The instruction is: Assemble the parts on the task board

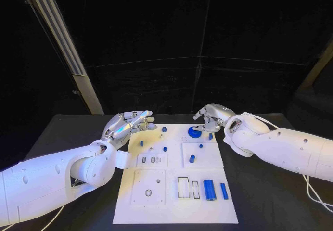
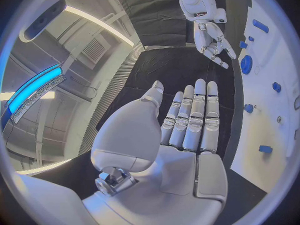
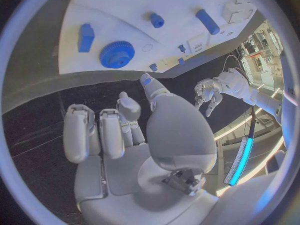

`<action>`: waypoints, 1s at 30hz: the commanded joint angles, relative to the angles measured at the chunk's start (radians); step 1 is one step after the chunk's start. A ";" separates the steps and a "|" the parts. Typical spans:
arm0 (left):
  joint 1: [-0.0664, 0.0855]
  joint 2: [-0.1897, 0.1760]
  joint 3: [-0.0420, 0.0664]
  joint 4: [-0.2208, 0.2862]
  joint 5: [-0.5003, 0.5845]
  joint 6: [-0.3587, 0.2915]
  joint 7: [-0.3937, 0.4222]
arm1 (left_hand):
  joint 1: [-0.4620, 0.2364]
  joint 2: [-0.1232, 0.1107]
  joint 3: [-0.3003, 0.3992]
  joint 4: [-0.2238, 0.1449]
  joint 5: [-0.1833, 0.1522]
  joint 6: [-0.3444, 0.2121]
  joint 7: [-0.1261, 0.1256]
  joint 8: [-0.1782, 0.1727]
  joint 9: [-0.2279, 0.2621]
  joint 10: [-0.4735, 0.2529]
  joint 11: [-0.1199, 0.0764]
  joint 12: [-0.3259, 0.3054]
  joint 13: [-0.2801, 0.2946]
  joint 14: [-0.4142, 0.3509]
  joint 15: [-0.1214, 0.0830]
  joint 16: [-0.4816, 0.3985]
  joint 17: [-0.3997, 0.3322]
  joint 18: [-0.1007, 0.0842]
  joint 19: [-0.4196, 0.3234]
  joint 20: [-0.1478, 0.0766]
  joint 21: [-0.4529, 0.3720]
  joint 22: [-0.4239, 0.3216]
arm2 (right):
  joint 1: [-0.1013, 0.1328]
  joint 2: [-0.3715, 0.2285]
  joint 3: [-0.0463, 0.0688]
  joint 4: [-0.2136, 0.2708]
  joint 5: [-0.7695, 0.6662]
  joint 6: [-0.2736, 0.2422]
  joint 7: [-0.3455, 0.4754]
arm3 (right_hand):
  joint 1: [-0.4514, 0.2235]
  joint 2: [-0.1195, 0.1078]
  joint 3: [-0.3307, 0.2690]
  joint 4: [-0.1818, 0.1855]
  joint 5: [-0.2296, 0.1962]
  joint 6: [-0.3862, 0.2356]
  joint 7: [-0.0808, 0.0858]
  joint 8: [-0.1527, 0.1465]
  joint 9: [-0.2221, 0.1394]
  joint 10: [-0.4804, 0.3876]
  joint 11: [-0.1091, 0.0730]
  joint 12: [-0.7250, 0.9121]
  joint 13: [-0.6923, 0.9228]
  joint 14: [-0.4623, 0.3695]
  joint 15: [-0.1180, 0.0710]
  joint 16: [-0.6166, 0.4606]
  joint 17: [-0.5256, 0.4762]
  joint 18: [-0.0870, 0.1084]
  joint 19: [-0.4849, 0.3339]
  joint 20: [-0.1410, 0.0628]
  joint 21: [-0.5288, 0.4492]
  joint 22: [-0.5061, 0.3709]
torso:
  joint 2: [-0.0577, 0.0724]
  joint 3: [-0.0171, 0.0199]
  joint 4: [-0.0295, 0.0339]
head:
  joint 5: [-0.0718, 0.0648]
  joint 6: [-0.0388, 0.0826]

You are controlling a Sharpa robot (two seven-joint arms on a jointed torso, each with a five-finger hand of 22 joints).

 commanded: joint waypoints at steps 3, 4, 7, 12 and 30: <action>0.001 0.000 -0.011 -0.001 -0.006 0.028 0.001 | 0.003 0.013 0.002 -0.007 0.004 0.005 0.001 -0.004 -0.001 -0.004 0.003 -0.006 -0.001 -0.003 0.000 -0.006 0.002 0.014 0.003 0.004 -0.006 -0.001 | 0.003 -0.009 0.000 -0.004 0.043 0.123 -0.068 | 0.039 0.000 -0.053 0.042 -0.002 -0.047 0.012 0.014 -0.001 0.019 0.020 0.139 0.170 0.061 0.020 0.030 0.067 -0.014 0.026 0.014 0.020 0.083 | -0.001 0.0004 -0.0014 | -0.006 0.001; 0.001 0.001 -0.013 -0.002 -0.006 0.029 0.001 | 0.003 0.013 0.002 -0.007 0.004 0.005 0.001 -0.004 -0.001 -0.004 0.003 -0.006 -0.001 -0.003 0.000 -0.006 0.002 0.014 0.003 0.004 -0.006 -0.001 | 0.003 -0.007 0.000 -0.009 0.041 0.132 -0.073 | 0.046 0.001 -0.058 0.047 -0.001 -0.054 0.013 0.016 -0.001 0.021 0.021 0.150 0.184 0.061 0.021 0.032 0.071 -0.014 0.027 0.016 0.021 0.086 | 0.000 0.0001 -0.0011 | -0.006 0.000; 0.001 0.002 -0.017 -0.003 -0.006 0.032 0.001 | 0.003 0.013 0.002 -0.007 0.004 0.005 0.001 -0.004 -0.001 -0.004 0.003 -0.006 -0.001 -0.003 0.001 -0.006 0.002 0.014 0.003 0.004 -0.006 -0.002 | 0.003 0.005 0.000 -0.026 0.039 0.151 -0.086 | 0.059 0.006 -0.064 0.055 0.002 -0.068 0.015 0.017 -0.002 0.030 0.023 0.175 0.216 0.062 0.023 0.036 0.080 -0.015 0.030 0.018 0.024 0.092 | 0.001 0.0012 0.0001 | -0.006 0.000; 0.001 0.003 -0.022 -0.006 -0.006 0.035 -0.001 | 0.003 0.014 0.002 -0.007 0.004 0.005 0.001 -0.004 -0.001 -0.004 0.003 -0.006 -0.001 -0.003 0.001 -0.006 0.002 0.014 0.003 0.004 -0.006 -0.002 | 0.003 0.030 0.000 -0.048 0.047 0.178 -0.095 | 0.077 0.013 -0.075 0.064 0.002 -0.086 0.018 0.023 -0.002 0.060 0.026 0.237 0.289 0.066 0.026 0.045 0.101 -0.018 0.036 0.022 0.029 0.104 | 0.003 0.0023 0.0025 | -0.007 -0.004; 0.001 0.007 -0.025 -0.013 -0.006 0.037 -0.004 | 0.004 0.014 0.003 -0.009 0.004 0.005 0.001 -0.005 -0.001 -0.005 0.003 -0.007 -0.001 -0.003 0.001 -0.007 0.002 0.014 0.003 0.004 -0.007 -0.002 | 0.002 0.086 0.000 -0.085 0.007 0.192 -0.107 | 0.121 0.045 -0.074 0.049 0.007 -0.070 0.014 0.058 0.003 0.092 0.024 0.300 0.366 0.073 0.027 0.061 0.141 -0.025 0.058 0.024 0.044 0.140 | 0.003 0.0021 0.0019 | -0.006 -0.016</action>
